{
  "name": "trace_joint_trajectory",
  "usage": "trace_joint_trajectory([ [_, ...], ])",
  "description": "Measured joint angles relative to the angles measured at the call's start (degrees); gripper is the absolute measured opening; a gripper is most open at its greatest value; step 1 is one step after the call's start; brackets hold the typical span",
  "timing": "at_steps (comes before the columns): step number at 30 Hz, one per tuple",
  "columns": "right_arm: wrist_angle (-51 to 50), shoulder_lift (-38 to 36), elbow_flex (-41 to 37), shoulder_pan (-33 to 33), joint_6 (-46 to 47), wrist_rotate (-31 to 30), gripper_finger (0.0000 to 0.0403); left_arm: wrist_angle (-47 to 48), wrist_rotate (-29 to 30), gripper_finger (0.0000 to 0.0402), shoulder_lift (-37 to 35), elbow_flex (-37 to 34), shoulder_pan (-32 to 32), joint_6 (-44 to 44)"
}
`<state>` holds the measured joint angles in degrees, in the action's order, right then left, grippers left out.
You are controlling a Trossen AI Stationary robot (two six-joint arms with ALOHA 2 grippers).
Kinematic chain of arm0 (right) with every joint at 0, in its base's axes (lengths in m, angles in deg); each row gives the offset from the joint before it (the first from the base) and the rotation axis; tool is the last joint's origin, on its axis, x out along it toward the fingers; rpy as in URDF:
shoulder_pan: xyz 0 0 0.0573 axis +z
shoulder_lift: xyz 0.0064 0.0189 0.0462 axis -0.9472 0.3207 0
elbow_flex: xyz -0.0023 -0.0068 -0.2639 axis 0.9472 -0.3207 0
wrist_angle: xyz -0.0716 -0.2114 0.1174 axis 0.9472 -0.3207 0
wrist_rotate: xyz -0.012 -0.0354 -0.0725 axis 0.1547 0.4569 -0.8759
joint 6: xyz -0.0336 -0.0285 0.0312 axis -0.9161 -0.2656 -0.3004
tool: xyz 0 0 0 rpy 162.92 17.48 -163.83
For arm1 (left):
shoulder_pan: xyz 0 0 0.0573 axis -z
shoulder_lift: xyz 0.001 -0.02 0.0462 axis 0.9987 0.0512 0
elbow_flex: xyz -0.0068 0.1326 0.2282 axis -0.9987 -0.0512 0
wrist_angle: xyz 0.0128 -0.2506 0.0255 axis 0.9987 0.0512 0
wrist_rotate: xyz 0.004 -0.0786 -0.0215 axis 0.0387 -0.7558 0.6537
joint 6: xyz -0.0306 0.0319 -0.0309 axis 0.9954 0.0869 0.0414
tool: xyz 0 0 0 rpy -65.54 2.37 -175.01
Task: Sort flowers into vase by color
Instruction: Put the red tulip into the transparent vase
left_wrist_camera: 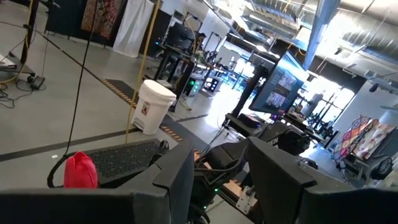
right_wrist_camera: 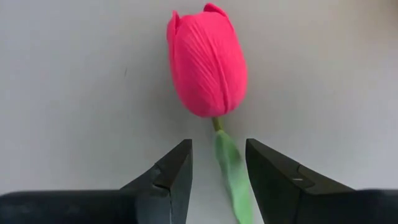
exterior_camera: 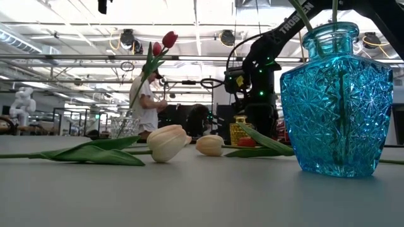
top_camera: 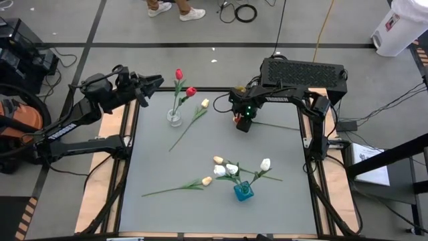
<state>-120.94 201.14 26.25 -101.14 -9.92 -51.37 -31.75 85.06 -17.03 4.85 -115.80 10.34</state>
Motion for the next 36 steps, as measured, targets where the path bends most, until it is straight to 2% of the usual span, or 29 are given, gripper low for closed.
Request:
trace_joint_trajectory([
  [8,1.41,0.00,0.00,0.00,0.34,-0.15,0.0124,0.00,-1.07,0.0155,0.00,0.00,0.01,0.04],
  [24,0.64,0.00,0.00,-0.09,1.43,-0.15,0.0008,0.00,-1.40,0.0155,0.00,0.00,0.00,0.04],
  [36,-0.95,0.00,0.00,-0.04,-0.22,-0.04,0.0001,0.04,-1.44,0.0155,0.00,0.00,0.00,-0.06],
])
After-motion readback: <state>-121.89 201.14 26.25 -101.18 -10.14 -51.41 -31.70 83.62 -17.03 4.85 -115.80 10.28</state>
